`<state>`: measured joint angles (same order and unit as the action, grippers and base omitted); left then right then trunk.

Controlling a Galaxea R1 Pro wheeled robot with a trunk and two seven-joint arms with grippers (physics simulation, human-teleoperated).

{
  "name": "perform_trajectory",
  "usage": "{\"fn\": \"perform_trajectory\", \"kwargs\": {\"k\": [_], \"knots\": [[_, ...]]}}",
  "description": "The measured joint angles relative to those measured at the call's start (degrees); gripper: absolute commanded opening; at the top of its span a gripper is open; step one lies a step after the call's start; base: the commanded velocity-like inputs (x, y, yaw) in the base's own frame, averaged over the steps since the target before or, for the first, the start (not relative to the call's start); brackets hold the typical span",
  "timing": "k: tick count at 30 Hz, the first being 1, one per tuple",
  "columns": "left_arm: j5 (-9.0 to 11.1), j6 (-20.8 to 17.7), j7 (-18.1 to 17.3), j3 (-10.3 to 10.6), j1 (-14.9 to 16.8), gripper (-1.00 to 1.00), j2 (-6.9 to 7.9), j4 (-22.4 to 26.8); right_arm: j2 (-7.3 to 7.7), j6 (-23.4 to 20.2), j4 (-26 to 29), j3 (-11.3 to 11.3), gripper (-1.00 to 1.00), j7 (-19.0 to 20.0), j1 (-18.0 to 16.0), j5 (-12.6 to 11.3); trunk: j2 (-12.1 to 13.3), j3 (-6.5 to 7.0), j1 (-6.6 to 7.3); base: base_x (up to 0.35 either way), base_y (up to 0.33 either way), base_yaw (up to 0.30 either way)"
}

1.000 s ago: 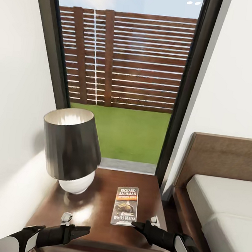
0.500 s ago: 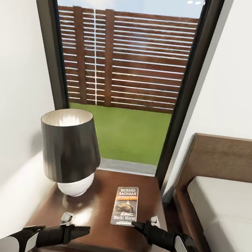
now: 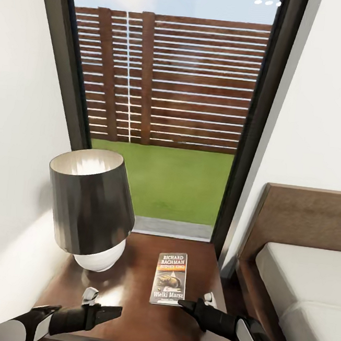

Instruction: In the bedroom, move the book from the bed onto either nightstand, and place the two sandals side by side next to the bed.

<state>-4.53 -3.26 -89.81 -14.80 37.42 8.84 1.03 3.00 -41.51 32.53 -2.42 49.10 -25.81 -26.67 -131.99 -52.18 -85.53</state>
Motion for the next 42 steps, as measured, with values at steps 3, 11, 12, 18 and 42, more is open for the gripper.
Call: {"fn": "perform_trajectory", "kwargs": {"k": [3,11,12,18,42], "knots": [[0.0,0.0,0.0,0.0,0.0,1.00,0.00,0.0,-0.01,0.0,0.0,0.0,-1.00,0.0,0.0,0.0,0.0,0.00,0.00,0.000,0.000,0.000],[0.0,0.0,0.0,0.0,0.0,1.00,0.01,0.0,-0.08,0.0,0.0,0.0,-1.00,0.1,0.0,0.0,0.0,0.00,0.00,0.000,0.000,0.065],[0.0,0.0,0.0,0.0,0.0,1.00,0.02,0.0,-0.08,0.0,0.0,0.0,-1.00,0.1,0.0,0.0,0.0,0.00,0.00,0.000,0.000,0.238],[0.0,0.0,0.0,0.0,0.0,1.00,-0.01,0.0,-0.09,0.0,0.0,0.1,-1.00,0.0,0.0,0.1,0.0,0.00,0.00,0.000,0.000,0.277],[0.0,0.0,0.0,0.1,0.0,1.00,-0.05,0.0,0.08,-0.6,12.3,0.1,-1.00,12.8,0.0,0.1,0.0,0.00,0.00,0.000,0.000,0.047]]}}
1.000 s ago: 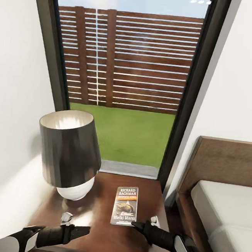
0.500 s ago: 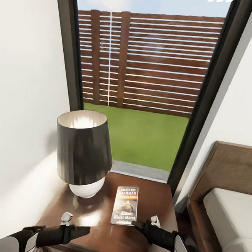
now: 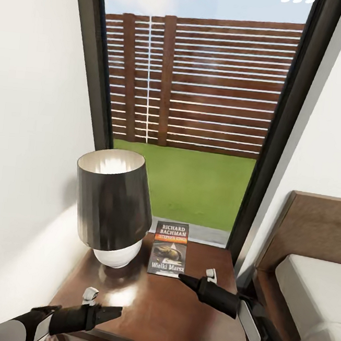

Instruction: In the bedroom, move the book from the bed onto either nightstand, and place the two sandals side by side next to the bed.

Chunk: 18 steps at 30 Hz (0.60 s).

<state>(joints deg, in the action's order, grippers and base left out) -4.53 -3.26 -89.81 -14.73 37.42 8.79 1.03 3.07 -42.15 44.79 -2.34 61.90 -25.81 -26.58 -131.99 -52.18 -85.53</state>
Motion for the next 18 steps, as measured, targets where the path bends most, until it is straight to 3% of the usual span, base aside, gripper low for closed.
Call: {"fn": "perform_trajectory", "kwargs": {"k": [13,18], "knots": [[0.0,0.0,0.0,0.0,0.0,1.00,0.00,0.0,-0.17,0.0,-0.4,-0.3,-1.00,-1.3,0.0,0.6,0.0,0.00,0.00,0.000,0.000,0.000],[0.0,0.0,0.0,0.0,0.0,1.00,0.00,0.0,-0.09,0.1,-0.6,-0.3,-1.00,-9.2,0.0,0.6,0.0,0.00,0.00,0.000,0.000,0.000]]}}
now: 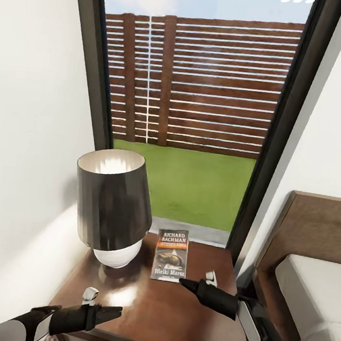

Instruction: In the bedroom, move the book from the bed onto either nightstand, and place the two sandals side by side next to the bed.

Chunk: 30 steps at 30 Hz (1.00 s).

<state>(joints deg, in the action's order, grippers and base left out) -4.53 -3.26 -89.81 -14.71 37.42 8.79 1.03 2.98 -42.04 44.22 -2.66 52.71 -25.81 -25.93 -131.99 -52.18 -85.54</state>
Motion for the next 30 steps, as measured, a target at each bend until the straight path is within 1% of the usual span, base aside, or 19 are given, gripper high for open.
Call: {"fn": "perform_trajectory", "kwargs": {"k": [2,5,8,9,11,13,16,17,18,22,30], "knots": [[0.0,0.0,0.0,0.0,0.0,1.00,0.01,0.0,0.01,-0.1,0.0,0.0,-1.00,-1.1,0.0,-0.1,0.0,0.00,0.00,0.000,0.000,0.000],[0.0,0.0,0.0,0.0,0.0,1.00,0.00,0.0,0.01,-0.1,-0.3,0.0,-1.00,-1.7,0.0,-0.1,0.0,0.00,0.00,0.000,0.000,0.000],[0.0,0.0,0.0,0.0,0.0,1.00,0.00,0.0,0.02,0.1,-3.1,0.0,-1.00,-2.0,0.0,0.3,0.0,0.00,0.00,0.000,0.000,0.000],[0.0,0.0,0.0,0.0,0.0,1.00,0.00,0.0,0.01,0.0,-3.5,-0.1,-1.00,-2.0,0.0,-0.2,0.0,0.00,0.00,0.000,0.000,0.000],[0.0,0.0,0.0,0.0,0.0,1.00,0.00,0.0,0.01,0.2,-4.1,0.0,-1.00,-2.1,0.0,-0.1,0.0,0.00,0.00,0.000,0.000,0.000],[0.0,0.0,0.0,0.0,0.0,1.00,0.00,0.0,0.02,0.6,-6.5,0.1,-1.00,-2.2,0.0,0.3,0.0,0.00,0.00,0.000,0.000,0.000],[0.0,0.0,0.0,0.0,0.0,1.00,0.00,0.0,0.03,1.3,-11.9,0.1,-1.00,-2.3,0.0,0.4,0.0,-0.01,0.00,0.000,0.000,0.000],[0.0,0.0,0.0,0.0,0.0,1.00,0.00,0.0,0.02,1.8,-12.6,0.1,-1.00,-2.3,0.0,0.3,0.0,0.00,0.00,0.000,0.000,0.000],[0.0,0.0,0.0,0.0,0.0,1.00,0.00,0.0,0.03,1.8,-12.8,0.0,-1.00,-2.2,0.0,-0.4,0.0,0.00,0.00,0.000,0.000,0.000],[0.0,0.0,0.0,0.0,0.0,1.00,0.00,0.0,0.10,3.0,-13.6,0.1,-1.00,-2.1,0.0,-0.5,0.0,0.00,0.00,0.000,0.000,0.000],[0.0,0.0,0.0,0.0,0.0,1.00,0.00,0.0,0.08,3.3,-13.8,0.1,-1.00,-2.1,0.0,-0.7,0.0,0.00,0.00,0.000,0.000,0.000]]}}
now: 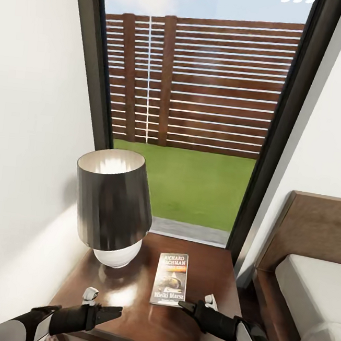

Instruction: In the bedroom, move the book from the bed onto either nightstand, and place the two sandals side by side next to the bed.

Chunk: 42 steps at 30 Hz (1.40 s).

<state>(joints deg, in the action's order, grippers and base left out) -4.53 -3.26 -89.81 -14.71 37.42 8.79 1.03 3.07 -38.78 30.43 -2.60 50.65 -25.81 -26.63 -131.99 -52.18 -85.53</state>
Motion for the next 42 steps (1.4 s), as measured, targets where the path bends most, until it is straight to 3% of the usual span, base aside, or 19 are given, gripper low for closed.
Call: {"fn": "perform_trajectory", "kwargs": {"k": [10,15,20,34,42], "knots": [[0.0,0.0,0.0,0.0,0.0,1.00,0.00,0.0,-0.02,0.0,0.9,0.1,-1.00,0.4,0.0,-0.1,0.0,0.00,0.00,0.000,0.000,0.000],[0.0,0.0,0.0,0.0,0.0,1.00,0.00,0.0,0.08,-0.3,8.4,0.2,-1.00,0.8,0.0,-0.7,0.0,0.01,0.00,0.000,0.000,0.000],[0.0,0.0,0.0,0.0,0.0,1.00,0.00,0.0,0.10,-0.1,11.7,0.3,-1.00,0.8,0.0,0.0,0.0,0.00,0.00,0.000,0.000,0.000],[0.0,0.0,0.0,0.0,0.0,1.00,0.00,0.0,-0.06,-0.4,10.0,0.1,-1.00,0.7,0.0,0.4,0.0,0.00,0.00,0.000,0.000,0.000],[0.0,0.0,0.0,0.0,0.0,1.00,0.00,0.0,-0.07,-0.5,8.6,0.0,-1.00,0.6,0.0,0.2,-3.2,-1.43,-1.75,0.000,0.000,0.000]]}}
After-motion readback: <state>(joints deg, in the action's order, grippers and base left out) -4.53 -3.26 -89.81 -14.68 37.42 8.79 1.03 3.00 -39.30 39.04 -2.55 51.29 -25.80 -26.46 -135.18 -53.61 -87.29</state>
